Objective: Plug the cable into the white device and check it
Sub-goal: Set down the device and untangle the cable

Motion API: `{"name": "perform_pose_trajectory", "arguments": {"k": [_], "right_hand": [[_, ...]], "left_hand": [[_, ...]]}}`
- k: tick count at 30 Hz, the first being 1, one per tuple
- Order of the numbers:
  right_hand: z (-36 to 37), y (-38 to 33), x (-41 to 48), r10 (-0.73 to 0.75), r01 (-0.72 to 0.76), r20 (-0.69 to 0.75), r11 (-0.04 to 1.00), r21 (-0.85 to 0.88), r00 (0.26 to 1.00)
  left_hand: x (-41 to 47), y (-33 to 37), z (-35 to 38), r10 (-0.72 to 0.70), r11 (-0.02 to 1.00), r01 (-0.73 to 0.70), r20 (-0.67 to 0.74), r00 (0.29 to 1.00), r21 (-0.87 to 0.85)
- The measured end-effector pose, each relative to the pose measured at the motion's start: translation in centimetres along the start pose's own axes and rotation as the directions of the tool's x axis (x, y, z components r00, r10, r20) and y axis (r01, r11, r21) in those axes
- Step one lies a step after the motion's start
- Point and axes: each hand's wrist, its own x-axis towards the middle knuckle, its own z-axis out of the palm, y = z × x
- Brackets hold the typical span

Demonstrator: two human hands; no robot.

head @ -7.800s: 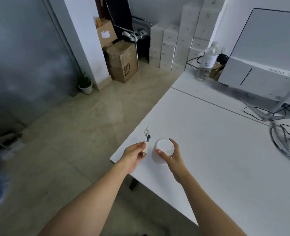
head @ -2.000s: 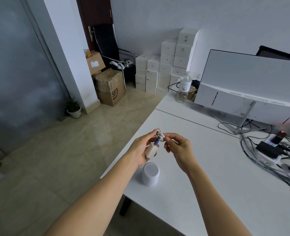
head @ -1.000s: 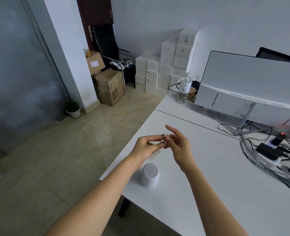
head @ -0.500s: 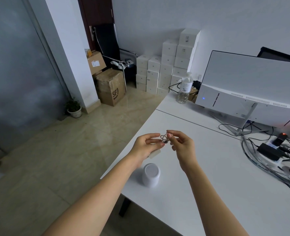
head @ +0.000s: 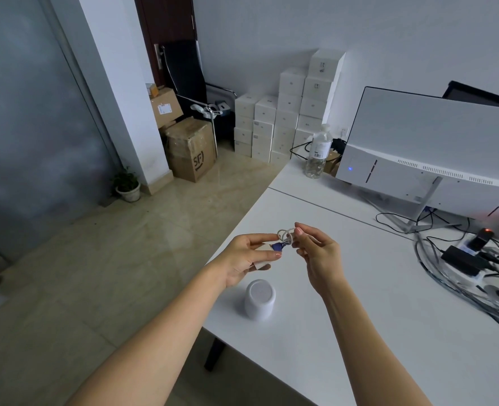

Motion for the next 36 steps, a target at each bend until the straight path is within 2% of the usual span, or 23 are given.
{"name": "perform_pose_trajectory", "arguments": {"k": [3,6,18,28,36], "right_hand": [[0.05,0.07,0.03,0.013,-0.013,0.001,0.997,0.077,1.0],[0.12,0.08,0.05,0.012,-0.015,0.029,0.993,0.12,1.0],[0.45,-0.2,-0.26,-0.044,0.044,0.062,0.999,0.012,0.997],[0.08,-0.45,-0.23,-0.004,0.007,-0.017,0.982,0.191,1.0],[-0.36,-0.73,-0.42,-0.007,-0.001,0.033,0.971,0.238,0.999]], "left_hand": [[-0.37,0.29,-0.03,0.005,0.998,-0.003,0.032,0.999,-0.066],[-0.54,0.41,-0.05,-0.001,0.999,0.003,0.055,0.999,-0.047],[-0.8,0.34,-0.04,-0.002,0.991,0.003,0.004,1.0,-0.133],[-1.08,0.43,-0.37,-0.011,0.986,0.006,-0.026,1.0,-0.169],[-1.06,0.41,-0.85,-0.006,0.968,-0.027,-0.131,0.991,-0.25]]}}
